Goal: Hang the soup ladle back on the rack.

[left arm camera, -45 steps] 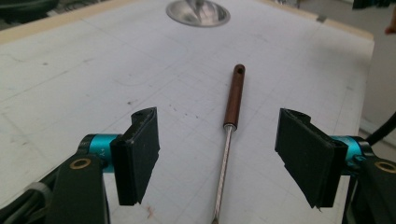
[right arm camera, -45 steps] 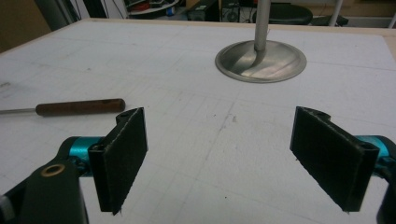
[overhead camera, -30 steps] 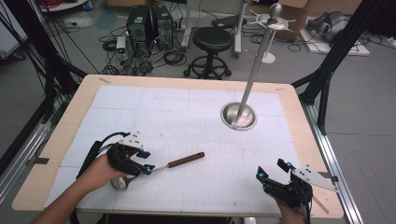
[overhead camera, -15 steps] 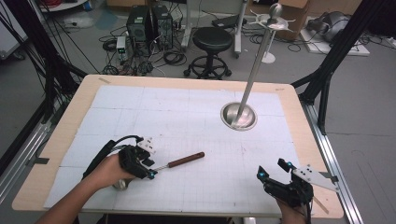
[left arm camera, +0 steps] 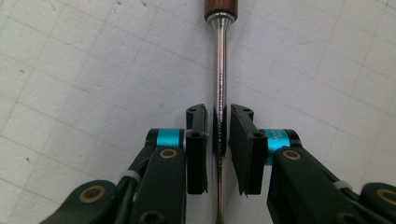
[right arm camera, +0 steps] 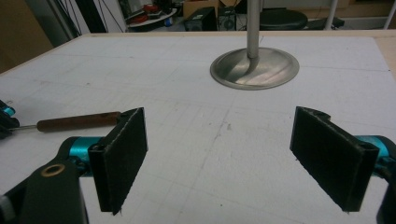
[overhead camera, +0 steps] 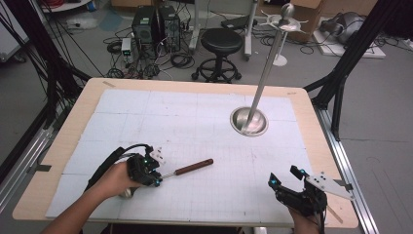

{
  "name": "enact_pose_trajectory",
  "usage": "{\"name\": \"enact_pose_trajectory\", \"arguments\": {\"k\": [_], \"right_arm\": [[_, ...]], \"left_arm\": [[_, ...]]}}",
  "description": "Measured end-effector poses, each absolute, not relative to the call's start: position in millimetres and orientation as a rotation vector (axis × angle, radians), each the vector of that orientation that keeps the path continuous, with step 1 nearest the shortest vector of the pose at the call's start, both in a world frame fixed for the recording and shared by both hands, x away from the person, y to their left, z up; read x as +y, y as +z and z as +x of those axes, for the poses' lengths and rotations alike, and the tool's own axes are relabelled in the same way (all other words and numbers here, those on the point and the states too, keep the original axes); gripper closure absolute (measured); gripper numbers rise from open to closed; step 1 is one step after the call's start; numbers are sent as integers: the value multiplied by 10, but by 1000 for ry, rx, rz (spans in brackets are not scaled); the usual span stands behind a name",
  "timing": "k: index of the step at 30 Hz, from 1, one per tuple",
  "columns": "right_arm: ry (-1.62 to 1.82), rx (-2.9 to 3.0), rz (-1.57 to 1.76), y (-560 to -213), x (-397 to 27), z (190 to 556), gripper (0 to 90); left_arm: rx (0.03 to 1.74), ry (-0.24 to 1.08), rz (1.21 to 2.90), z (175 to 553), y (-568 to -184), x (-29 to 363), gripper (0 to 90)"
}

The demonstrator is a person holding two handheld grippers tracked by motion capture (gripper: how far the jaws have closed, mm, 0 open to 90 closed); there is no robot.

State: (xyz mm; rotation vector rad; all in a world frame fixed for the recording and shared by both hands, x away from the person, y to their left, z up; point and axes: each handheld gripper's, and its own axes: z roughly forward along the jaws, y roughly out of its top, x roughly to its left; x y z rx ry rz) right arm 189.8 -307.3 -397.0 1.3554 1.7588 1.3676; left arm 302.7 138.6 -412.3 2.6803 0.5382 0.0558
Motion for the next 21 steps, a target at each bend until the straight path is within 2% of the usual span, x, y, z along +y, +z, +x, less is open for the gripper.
{"name": "enact_pose_trajectory", "arguments": {"k": [4, 7, 15, 21], "right_arm": [[1372, 1755, 1356, -3973, -3075, 1904, 174], [1372, 1757, 1356, -3972, -3069, 1907, 175], [1371, 1757, 1359, -3976, -3075, 1905, 174], [1369, 1762, 1368, -3982, -3066, 1905, 177]], "left_arm": [[547, 80, 2706, 3010, -4115, 1347, 774], [537, 95, 2716, 2997, -4114, 1319, 833], [548, 112, 2711, 2981, -4107, 1321, 840], [581, 143, 2595, 2983, -3988, 1408, 841]]}}
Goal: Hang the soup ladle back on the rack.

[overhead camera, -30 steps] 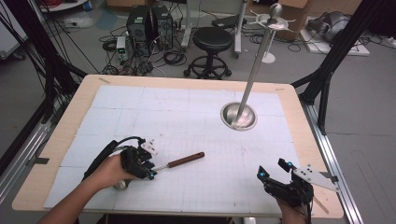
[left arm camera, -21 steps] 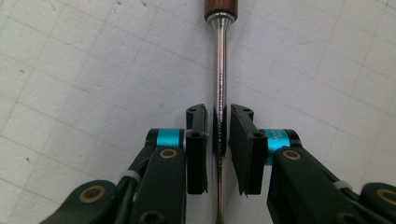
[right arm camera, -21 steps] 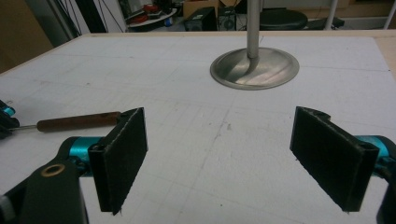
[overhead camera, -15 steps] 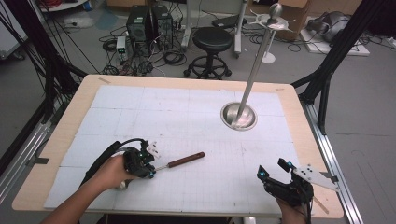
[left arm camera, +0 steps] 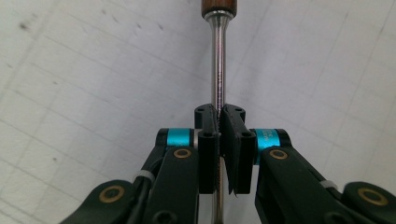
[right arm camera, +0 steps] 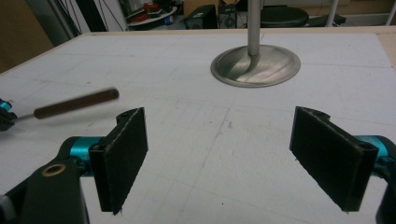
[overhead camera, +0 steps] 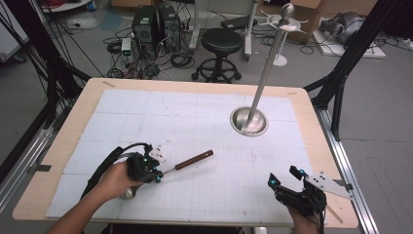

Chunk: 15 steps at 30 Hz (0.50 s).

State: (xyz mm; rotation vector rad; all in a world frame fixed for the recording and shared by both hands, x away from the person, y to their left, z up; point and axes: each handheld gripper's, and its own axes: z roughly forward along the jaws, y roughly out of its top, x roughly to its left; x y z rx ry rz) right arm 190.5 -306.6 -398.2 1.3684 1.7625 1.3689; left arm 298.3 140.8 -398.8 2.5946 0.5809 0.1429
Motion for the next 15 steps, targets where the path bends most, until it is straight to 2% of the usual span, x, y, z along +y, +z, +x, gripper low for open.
{"name": "enact_pose_trajectory", "arguments": {"k": [15], "right_arm": [[1372, 1771, 1365, -3989, -3034, 1914, 177]], "left_arm": [[645, 236, 2281, 2837, -3684, 1760, 842]]}}
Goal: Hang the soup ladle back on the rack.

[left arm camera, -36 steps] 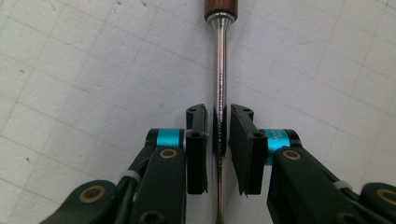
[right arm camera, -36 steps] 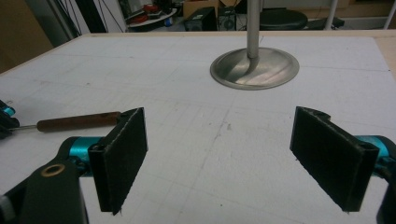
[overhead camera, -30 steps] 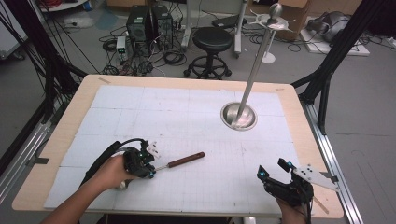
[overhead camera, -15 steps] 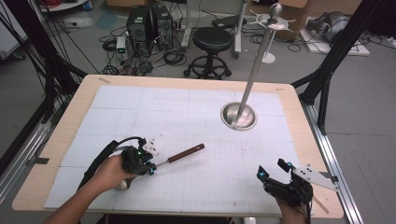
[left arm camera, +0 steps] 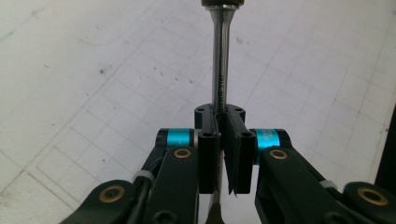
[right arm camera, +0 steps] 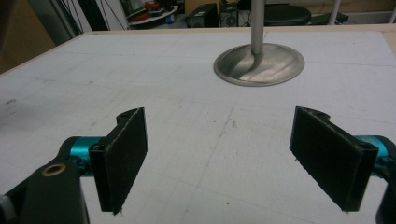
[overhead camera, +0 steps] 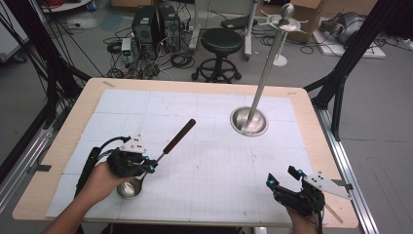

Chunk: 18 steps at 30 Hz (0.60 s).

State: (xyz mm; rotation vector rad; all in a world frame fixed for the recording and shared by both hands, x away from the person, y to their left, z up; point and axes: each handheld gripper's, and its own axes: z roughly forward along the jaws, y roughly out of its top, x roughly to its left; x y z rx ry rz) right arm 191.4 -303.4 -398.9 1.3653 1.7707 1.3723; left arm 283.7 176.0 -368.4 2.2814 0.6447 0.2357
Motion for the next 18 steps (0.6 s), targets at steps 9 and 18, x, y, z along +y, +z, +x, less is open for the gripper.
{"name": "enact_pose_trajectory", "arguments": {"k": [9, 18], "right_arm": [[1385, 1799, 1337, -3987, -2974, 1934, 177], [1548, 1912, 1227, -3894, -2689, 2028, 218]], "left_arm": [[681, 321, 2093, 2699, -3579, 1915, 841], [673, 379, 1923, 2503, -3567, 1979, 841]]}}
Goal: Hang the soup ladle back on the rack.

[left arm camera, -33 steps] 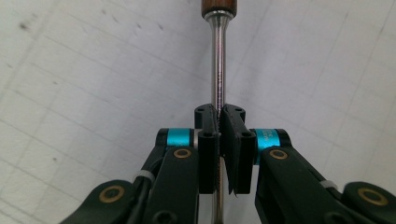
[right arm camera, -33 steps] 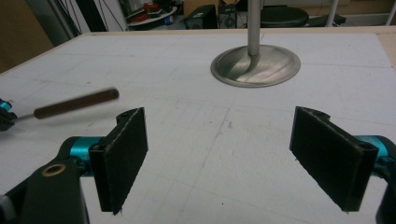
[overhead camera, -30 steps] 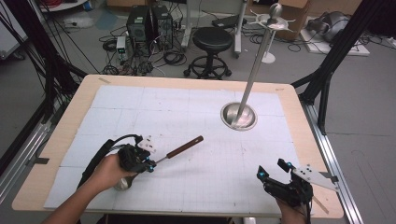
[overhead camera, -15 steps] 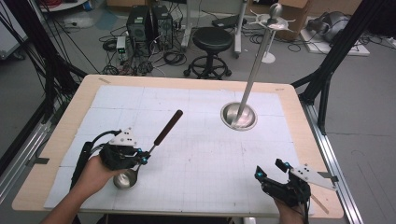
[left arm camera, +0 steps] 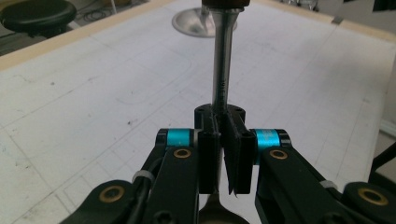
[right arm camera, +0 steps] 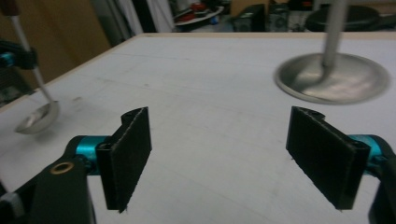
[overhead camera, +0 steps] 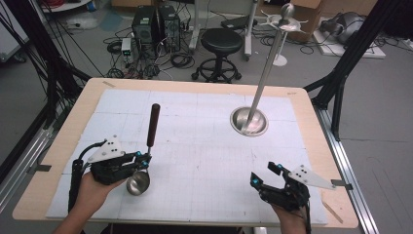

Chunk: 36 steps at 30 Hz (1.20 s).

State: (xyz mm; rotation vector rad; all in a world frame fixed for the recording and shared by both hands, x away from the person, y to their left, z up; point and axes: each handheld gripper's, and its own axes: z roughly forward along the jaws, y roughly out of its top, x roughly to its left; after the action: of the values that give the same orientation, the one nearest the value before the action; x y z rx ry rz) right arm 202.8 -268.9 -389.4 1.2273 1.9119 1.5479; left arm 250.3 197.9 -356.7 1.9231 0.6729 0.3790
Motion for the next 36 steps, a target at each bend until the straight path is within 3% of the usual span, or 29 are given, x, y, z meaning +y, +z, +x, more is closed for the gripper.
{"name": "enact_pose_trajectory", "arguments": {"k": [11, 36], "right_arm": [[1615, 1966, 1046, -3635, -2232, 2181, 282], [1805, 2072, 709, -2897, -1030, 2566, 408]], "left_arm": [[716, 427, 1817, 2378, -3530, 1884, 840], [690, 429, 1830, 2364, -3507, 1427, 838]]}}
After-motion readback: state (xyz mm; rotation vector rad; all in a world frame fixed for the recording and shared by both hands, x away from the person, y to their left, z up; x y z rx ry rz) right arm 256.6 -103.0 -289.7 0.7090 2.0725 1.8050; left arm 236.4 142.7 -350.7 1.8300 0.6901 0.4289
